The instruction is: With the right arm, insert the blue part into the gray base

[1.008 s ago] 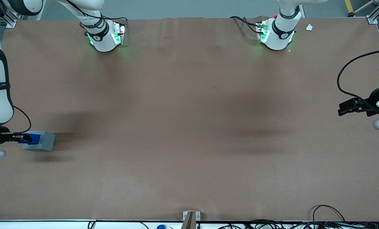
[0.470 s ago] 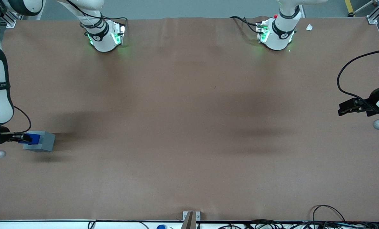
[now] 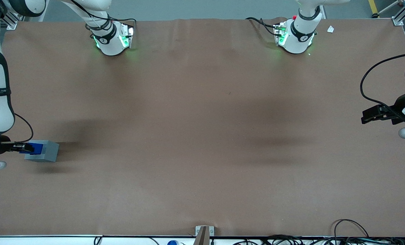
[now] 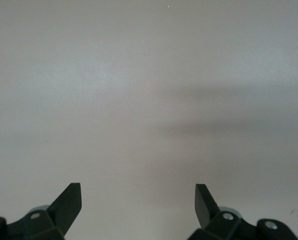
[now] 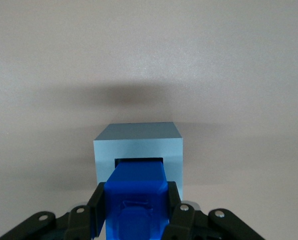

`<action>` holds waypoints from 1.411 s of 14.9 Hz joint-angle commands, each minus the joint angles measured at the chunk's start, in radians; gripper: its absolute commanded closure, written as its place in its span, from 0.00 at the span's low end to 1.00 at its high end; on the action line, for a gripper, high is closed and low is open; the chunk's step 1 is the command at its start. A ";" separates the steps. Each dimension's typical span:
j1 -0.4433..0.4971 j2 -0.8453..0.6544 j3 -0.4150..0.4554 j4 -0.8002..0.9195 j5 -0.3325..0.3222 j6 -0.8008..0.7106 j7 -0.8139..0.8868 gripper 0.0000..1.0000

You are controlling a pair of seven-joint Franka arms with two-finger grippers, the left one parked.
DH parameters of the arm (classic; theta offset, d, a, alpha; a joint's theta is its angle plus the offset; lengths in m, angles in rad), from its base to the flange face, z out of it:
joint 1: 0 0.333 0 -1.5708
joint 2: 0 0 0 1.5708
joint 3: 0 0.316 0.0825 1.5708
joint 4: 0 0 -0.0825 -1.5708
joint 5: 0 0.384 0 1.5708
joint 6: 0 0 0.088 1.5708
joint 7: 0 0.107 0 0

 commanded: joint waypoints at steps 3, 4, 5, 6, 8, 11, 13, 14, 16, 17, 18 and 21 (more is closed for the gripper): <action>-0.005 0.030 0.012 0.005 0.002 0.033 0.006 0.91; -0.005 0.028 0.012 0.005 0.002 0.033 0.008 0.91; -0.005 0.030 0.012 0.005 0.002 0.033 0.006 0.91; -0.006 0.028 0.012 0.005 0.002 0.034 0.006 0.91; -0.006 0.028 0.012 0.002 0.002 0.048 0.008 0.91; -0.006 0.028 0.012 0.002 0.002 0.041 0.009 0.55; -0.003 0.022 0.012 0.002 0.002 0.036 0.011 0.16; -0.002 0.018 0.012 0.004 0.001 0.033 0.011 0.10; -0.002 -0.010 0.012 0.004 0.001 0.033 0.008 0.00; 0.001 -0.018 0.012 0.004 0.001 0.033 0.008 0.00; 0.006 -0.027 0.013 0.004 0.001 0.021 0.009 0.00; 0.034 -0.079 0.013 0.004 0.001 -0.035 0.019 0.00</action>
